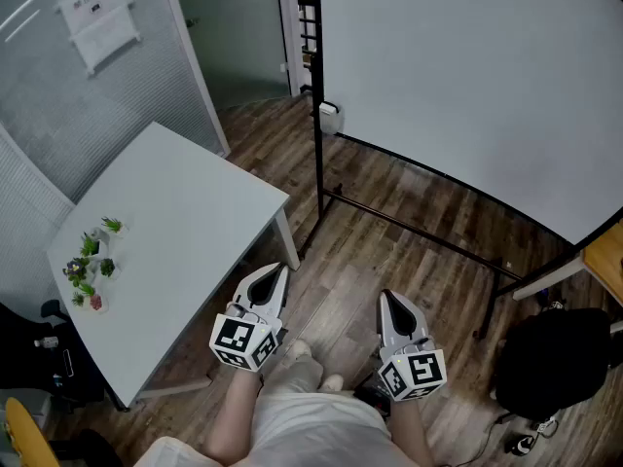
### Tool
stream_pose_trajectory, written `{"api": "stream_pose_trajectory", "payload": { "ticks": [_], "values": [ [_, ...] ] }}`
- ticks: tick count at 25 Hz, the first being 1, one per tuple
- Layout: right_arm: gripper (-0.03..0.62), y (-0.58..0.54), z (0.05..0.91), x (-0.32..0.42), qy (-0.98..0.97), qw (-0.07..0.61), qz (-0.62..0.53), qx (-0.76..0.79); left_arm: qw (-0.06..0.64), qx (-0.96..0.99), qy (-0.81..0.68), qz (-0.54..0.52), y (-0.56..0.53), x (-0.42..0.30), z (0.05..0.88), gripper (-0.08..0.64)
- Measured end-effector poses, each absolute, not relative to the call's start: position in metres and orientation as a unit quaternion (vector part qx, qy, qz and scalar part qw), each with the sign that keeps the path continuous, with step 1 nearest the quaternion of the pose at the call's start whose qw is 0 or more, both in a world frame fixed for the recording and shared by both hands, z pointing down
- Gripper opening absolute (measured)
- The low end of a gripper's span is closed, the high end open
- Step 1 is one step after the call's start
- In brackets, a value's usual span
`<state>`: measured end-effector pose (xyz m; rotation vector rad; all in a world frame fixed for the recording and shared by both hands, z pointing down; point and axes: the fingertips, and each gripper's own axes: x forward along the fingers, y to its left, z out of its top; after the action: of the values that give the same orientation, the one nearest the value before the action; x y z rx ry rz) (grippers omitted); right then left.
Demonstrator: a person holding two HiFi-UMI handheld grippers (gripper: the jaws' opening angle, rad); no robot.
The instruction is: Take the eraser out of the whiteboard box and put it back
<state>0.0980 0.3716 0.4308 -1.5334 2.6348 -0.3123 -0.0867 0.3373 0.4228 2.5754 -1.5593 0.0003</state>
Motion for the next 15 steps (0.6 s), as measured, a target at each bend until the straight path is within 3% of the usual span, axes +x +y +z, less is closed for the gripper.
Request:
{"api": "stream_pose_trajectory", "payload": {
  "ticks": [15],
  "values": [
    [0.012,0.382,0.422,0.083,0.865,0.039,-0.081,-0.494,0.081,0.845,-0.528,-0.011,0.352,-0.107,0.427,0.028]
  ]
}}
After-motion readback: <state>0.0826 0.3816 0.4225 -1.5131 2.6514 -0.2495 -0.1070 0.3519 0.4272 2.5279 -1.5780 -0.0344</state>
